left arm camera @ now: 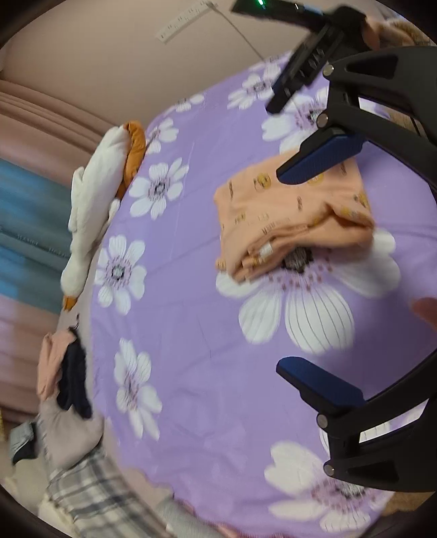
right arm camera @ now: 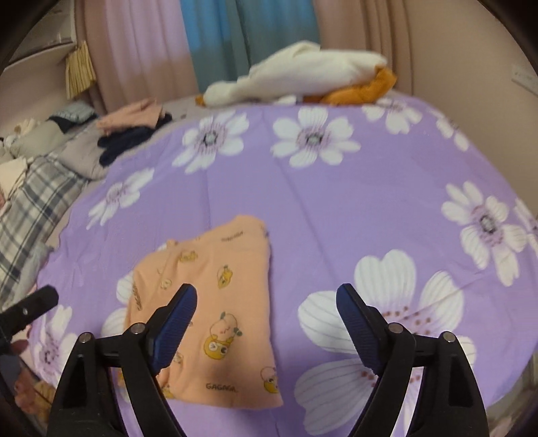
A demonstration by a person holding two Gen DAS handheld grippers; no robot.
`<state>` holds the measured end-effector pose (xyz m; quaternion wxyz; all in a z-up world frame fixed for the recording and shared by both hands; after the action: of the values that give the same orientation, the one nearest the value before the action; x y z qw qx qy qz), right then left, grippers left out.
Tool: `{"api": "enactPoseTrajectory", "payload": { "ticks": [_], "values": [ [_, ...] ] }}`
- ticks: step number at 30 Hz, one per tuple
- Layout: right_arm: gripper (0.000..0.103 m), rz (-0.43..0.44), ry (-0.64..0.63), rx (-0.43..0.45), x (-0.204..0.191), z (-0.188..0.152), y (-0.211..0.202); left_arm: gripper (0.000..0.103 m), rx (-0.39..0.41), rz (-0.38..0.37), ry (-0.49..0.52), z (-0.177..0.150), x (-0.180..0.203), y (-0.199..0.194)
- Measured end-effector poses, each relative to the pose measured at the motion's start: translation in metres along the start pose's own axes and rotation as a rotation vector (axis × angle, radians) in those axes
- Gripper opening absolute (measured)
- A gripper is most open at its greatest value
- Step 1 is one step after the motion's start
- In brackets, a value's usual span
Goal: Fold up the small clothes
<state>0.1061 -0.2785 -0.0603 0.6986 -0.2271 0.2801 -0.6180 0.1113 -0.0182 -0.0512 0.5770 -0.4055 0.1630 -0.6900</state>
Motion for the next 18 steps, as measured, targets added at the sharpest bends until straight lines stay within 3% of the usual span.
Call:
{"api": "enactPoseTrajectory", "payload": {
  "ticks": [5, 9, 18],
  "values": [
    [0.085, 0.002, -0.02, 0.01, -0.008, -0.005, -0.011, 0.102, -0.033, 0.02, -0.008, -0.022, -0.004, -0.006],
    [0.085, 0.049, -0.041, -0.031, -0.021, -0.014, -0.009, 0.102, -0.093, 0.017, 0.046, -0.045, 0.007, 0.0],
    [0.085, 0.035, -0.086, -0.026, -0.034, -0.017, -0.013, 0.102, -0.088, 0.028, 0.054, -0.044, 0.009, 0.0]
  ]
}}
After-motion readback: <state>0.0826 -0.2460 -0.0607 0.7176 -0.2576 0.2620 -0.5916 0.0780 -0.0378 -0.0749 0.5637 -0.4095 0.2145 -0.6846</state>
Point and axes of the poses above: each gripper's, at about its wrist camera, not at the fingertips, and y roughly the way its jaws point, x to its right, z to its top, the point moved 7 cm from there along y, roughly the way its jaws point, and after that the axes turned 9 degrees about -y, right-handed, at the moved point
